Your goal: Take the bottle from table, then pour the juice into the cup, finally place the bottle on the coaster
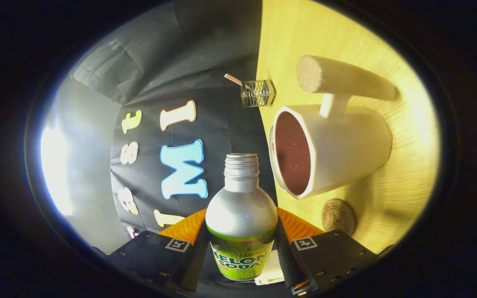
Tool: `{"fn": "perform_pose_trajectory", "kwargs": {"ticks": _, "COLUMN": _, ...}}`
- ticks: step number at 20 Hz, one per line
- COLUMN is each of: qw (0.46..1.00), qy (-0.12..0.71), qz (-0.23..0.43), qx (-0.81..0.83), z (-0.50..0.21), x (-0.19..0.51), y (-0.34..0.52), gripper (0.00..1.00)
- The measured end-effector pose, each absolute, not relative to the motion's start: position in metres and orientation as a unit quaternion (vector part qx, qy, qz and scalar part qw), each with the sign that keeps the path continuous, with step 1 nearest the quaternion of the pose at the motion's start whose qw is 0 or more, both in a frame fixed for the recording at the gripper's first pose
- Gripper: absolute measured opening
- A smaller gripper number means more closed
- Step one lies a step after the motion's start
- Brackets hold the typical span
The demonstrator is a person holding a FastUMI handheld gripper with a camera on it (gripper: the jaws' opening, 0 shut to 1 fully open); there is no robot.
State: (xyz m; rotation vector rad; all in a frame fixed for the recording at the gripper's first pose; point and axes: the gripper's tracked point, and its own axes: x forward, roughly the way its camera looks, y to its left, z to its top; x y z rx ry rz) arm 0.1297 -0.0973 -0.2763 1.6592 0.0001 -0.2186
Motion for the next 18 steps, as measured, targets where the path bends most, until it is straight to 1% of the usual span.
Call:
{"fn": "perform_pose_trajectory", "kwargs": {"ticks": 5, "qw": 0.712, "qy": 0.006, "qz": -0.098, "qx": 0.695, "z": -0.269, "x": 0.128, "y": -0.104, "gripper": 0.75}}
{"fn": "perform_pose_trajectory", "kwargs": {"ticks": 9, "qw": 0.759, "qy": 0.009, "qz": -0.091, "qx": 0.645, "z": -0.25, "x": 0.133, "y": -0.103, "gripper": 0.75}}
{"fn": "perform_pose_trajectory", "kwargs": {"ticks": 18, "qw": 0.858, "qy": 0.058, "qz": -0.086, "qx": 0.503, "z": -0.226, "x": 0.143, "y": -0.084, "gripper": 0.75}}
